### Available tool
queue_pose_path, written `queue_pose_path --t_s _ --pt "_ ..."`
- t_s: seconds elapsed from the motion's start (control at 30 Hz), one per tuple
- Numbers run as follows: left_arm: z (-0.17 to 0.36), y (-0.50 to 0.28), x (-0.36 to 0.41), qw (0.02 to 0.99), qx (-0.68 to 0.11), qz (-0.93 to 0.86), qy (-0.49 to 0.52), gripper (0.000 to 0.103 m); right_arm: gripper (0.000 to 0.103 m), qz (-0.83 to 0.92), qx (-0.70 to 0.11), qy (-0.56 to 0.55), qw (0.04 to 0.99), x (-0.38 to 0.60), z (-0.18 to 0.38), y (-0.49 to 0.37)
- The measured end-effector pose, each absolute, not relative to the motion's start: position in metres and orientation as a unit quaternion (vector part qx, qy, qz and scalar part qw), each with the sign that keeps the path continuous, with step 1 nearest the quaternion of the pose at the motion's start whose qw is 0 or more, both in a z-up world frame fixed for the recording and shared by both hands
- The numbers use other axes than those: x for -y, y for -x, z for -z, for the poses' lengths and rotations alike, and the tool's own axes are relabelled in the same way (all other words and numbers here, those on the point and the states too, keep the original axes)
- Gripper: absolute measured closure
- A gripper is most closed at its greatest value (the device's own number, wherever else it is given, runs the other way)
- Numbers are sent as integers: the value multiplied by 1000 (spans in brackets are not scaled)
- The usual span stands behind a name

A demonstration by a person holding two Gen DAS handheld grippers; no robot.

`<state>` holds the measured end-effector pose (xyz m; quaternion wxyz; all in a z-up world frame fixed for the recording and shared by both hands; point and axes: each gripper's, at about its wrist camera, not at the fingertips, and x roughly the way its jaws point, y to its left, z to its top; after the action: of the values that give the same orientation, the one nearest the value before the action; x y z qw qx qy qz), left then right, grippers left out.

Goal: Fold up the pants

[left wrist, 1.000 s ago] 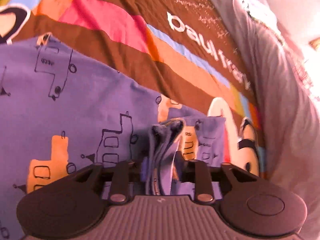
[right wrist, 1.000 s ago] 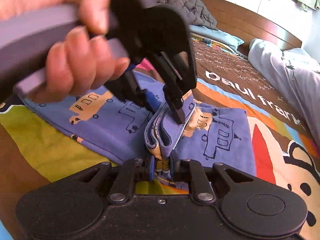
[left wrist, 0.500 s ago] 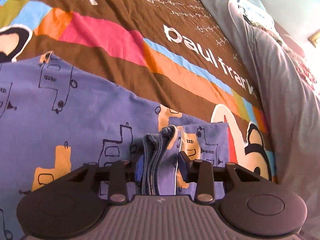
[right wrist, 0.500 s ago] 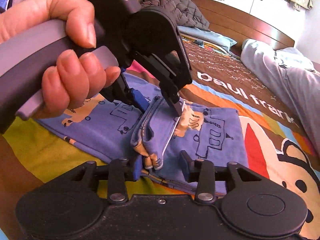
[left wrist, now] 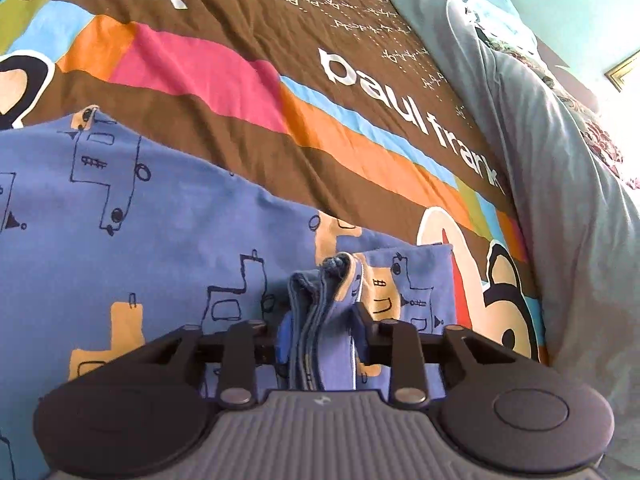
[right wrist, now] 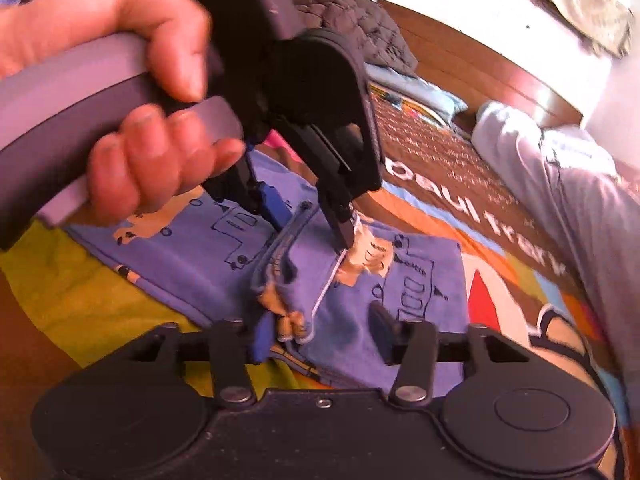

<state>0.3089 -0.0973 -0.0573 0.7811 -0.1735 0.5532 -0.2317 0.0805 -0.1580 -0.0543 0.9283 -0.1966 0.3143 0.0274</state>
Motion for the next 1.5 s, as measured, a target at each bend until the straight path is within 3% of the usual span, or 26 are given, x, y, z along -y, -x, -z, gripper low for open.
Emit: queue_pose_path --t_s 0.07,0.17,0.5,0.8,1.2,1.3,1.37,1.43,1.5 --pt "58 -309 95 778 -555 233 180 80 83 -28 -311 213 926 153 55 -80" --pt "58 -310 92 776 -555 228 194 89 89 -27 -310 229 922 148 57 -79" --pt "29 -304 80 800 -521 240 174 92 90 -12 -296 224 929 135 36 -84" --pt "5 -305 19 816 -505 246 137 92 90 -54 -280 204 936 87 24 -91" --pt "38 -306 -52 829 -501 210 131 89 89 -135 -300 231 916 19 44 -107" --pt "41 -305 -54 832 -492 217 136 83 86 -139 -301 231 915 26 43 -109" --pt "34 -300 -60 842 -482 203 137 68 70 -147 -301 223 915 36 37 -103" --pt "21 -288 -66 863 -452 181 134 44 37 -141 -289 217 922 61 26 -87" --pt "7 -270 -67 884 -409 178 138 43 35 -95 -267 207 936 99 14 -75"
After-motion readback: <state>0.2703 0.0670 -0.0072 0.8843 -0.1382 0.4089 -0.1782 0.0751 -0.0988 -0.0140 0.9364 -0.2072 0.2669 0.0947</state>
